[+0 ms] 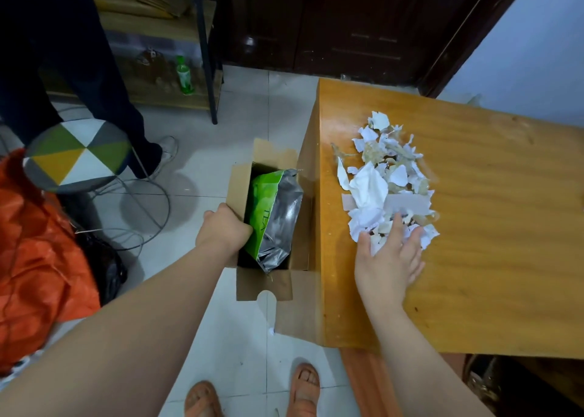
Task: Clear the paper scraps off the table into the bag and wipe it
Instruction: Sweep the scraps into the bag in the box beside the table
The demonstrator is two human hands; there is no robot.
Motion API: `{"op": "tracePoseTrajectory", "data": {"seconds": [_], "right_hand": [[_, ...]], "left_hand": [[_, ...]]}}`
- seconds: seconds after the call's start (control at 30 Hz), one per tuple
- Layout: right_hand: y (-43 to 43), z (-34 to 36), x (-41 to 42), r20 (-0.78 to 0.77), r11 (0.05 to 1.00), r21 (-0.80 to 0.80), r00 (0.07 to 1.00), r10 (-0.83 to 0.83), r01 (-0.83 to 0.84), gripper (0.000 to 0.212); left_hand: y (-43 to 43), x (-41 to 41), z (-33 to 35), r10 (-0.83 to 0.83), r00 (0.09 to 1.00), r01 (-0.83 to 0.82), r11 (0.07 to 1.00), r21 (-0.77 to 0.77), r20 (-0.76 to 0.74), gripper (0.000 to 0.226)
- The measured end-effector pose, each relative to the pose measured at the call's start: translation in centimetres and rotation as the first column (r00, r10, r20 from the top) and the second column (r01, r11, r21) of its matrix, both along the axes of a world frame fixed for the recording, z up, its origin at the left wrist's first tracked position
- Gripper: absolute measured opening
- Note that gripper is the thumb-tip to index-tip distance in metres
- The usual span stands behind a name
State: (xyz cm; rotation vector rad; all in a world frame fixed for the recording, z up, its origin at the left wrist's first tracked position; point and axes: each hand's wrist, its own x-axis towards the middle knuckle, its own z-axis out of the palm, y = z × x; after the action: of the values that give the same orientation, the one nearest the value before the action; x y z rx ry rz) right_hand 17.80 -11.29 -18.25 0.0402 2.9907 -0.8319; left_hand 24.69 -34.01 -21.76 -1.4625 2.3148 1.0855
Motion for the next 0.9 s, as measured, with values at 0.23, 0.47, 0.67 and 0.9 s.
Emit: {"op": "tracePoseTrajectory", "data": {"seconds": [0.23,0.47,0.67,0.9], "right_hand": [[-1.7,0.5,1.4,-0.026,0.993,-0.05,0.994,0.11,-0.111,0.062],[-1.8,0.6,1.1,-0.104,0.992,-0.062,0.989,0.102,-0.109,0.056],[-2.1,0.5,0.7,0.001,0.971,-0.093,0.975,0.22,-0.219,0.061],[-5.9,0.4,4.1,-0.026,0.948,-0.188,0.967,0.255,-0.255,0.063]], "left_hand": [[0.2,-0.3,-0.2,0.015,1.0,-0.016,1.0,0.024,0.026,0.037],[0.2,-0.4,0.0,0.029,0.999,-0.03,0.999,0.012,0.037,0.036],[0.5,-0.7,0.1,0.09,0.995,-0.09,0.996,-0.012,0.032,0.04],[2.0,-1.0,-0.3,0.088,0.996,-0.088,0.996,-0.011,0.007,0.039]]}}
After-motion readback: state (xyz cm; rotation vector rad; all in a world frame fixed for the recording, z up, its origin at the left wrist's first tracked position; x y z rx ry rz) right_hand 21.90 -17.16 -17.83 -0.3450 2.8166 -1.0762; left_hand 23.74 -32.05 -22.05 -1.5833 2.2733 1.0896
